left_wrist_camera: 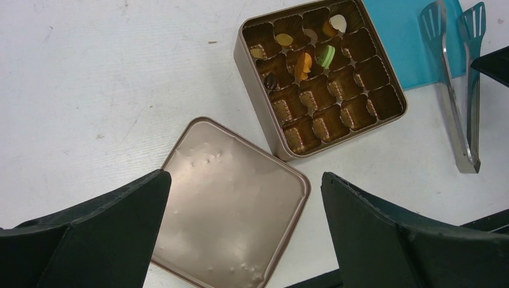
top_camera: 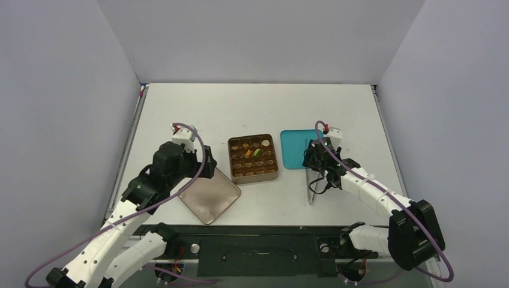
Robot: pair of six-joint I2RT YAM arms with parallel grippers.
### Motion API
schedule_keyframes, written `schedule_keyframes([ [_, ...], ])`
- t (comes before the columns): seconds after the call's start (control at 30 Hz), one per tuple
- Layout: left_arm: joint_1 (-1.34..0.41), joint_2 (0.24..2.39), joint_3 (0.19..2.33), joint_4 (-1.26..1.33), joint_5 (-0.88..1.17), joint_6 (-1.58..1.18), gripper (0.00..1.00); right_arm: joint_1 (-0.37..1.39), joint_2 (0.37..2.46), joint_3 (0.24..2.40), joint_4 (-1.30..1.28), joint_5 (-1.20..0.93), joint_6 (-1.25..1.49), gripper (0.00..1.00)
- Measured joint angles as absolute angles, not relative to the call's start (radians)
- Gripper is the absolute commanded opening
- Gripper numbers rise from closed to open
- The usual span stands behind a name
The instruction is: Pack the cookies
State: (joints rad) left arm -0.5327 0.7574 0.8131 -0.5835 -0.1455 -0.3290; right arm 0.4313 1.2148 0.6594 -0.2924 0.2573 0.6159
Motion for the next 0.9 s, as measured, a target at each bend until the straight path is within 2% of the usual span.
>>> schedule_keyframes([
  [0.37, -0.533, 0.75, 0.813, -0.583, -0.146, -0.329, 0.97, 0.479, 1.138, 0.696, -0.36, 0.231, 0.588, 0.58],
  [0.73, -0.533, 0.75, 0.813, -0.587, -0.173, -0.331, 0.97, 0.819, 1.123, 0.764, -0.366, 0.253, 0.666, 0.52],
  [0.9, -0.533, 0.748, 0.813, -0.589, -0.186, -0.333, 0.97, 0.963, 1.218, 0.804, -0.346, 0.28, 0.714, 0.5],
])
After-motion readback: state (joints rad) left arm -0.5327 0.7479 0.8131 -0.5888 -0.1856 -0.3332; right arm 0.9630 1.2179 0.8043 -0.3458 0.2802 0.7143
